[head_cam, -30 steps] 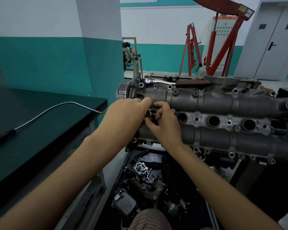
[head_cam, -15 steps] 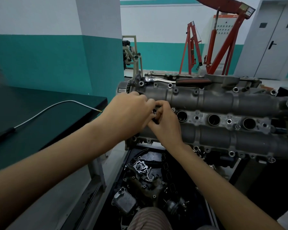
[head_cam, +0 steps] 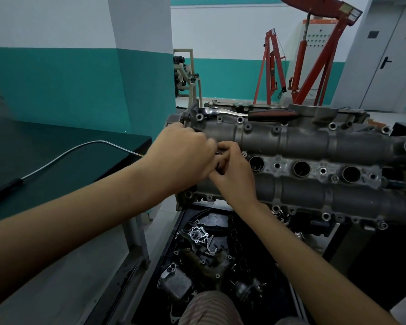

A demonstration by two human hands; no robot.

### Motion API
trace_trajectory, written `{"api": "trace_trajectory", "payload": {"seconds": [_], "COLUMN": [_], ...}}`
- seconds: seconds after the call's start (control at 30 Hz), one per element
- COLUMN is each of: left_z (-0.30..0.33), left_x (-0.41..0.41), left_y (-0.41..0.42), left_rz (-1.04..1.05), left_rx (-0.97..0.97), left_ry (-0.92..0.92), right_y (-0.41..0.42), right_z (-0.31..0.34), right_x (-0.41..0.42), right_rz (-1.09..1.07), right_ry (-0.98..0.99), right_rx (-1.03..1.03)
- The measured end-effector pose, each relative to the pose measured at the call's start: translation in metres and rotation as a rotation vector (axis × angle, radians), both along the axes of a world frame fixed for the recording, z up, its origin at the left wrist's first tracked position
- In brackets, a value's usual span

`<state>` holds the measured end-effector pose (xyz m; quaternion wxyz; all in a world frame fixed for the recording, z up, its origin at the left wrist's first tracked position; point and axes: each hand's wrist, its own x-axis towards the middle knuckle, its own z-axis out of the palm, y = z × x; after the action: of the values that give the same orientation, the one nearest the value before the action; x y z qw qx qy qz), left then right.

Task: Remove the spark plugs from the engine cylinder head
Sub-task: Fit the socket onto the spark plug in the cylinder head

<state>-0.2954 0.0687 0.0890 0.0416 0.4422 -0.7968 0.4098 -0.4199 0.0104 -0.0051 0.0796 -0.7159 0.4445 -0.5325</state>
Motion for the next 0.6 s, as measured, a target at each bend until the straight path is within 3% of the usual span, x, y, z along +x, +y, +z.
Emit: {"api": "trace_trajectory", "payload": {"seconds": [0.17,0.37,0.5,0.6], "left_z": [0.007,-0.002,0.003,-0.007], "left_x": [0.003,0.000,0.000,0.006], "left_y": [0.008,-0.001,0.003,0.002], "left_rz": [0.011,0.002,0.100,-0.015], "left_rx": [-0.130,0.079,-0.111,-0.099], "left_ry": [-0.063,-0.088,-0.066,-0.013], "right_y": [0.000,0.000,0.000,-0.002], "right_z": [0.000,-0.001,-0.002,-0.002], "right_x": [0.000,0.000,-0.001,0.000], "right_rz": [-0.010,0.010,0.018,-0.007], "right_ry": [0.028,0.023,0.011,0.027], "right_rx": [0.013,0.004,0.000,-0.016]}}
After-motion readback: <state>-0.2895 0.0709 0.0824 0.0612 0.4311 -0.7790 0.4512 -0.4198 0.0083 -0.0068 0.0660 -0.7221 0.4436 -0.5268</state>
